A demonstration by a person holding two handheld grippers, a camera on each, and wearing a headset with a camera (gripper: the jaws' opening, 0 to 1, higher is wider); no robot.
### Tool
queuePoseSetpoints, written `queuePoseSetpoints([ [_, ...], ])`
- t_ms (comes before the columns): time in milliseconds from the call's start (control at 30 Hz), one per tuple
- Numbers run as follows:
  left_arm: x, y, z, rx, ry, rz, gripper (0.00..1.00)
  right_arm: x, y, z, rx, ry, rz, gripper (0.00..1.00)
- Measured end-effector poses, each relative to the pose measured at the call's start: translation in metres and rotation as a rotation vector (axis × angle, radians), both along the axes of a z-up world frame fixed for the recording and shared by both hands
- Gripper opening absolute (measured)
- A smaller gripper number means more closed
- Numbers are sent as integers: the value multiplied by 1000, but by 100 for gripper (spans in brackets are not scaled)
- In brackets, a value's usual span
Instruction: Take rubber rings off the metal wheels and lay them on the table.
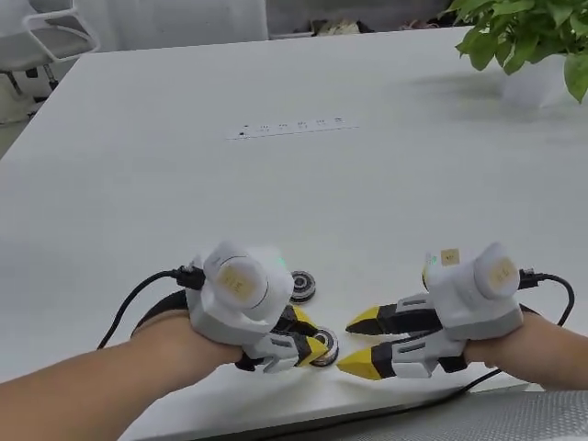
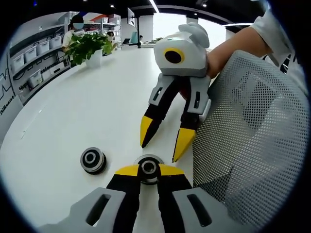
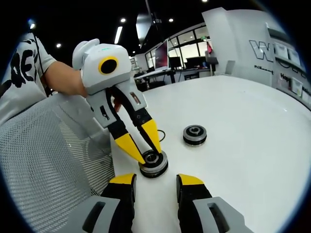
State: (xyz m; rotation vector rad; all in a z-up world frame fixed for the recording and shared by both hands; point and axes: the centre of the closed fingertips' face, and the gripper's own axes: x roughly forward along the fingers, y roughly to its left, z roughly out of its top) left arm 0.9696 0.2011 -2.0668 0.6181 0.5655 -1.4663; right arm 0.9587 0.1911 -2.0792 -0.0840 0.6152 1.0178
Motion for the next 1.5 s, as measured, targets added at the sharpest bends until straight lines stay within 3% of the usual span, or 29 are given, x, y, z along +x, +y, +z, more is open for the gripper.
queuePoseSetpoints([
  [667,0,1,-1,-40,-16,34,8,5,10,-4,-35,-35,61,27],
  [800,0,1,-1,-41,-16,39,8,3,13,-6,-92,-86,116,19],
  [1000,0,1,-2,-42,-21,36,8,2,11,-6,-110,-91,117,18],
  [1167,0,1,-2,-41,-20,36,8,-1,9,-8,-170,-126,147,15],
  [1500,0,1,-2,-42,-20,40,8,0,6,-11,-191,-113,139,13],
])
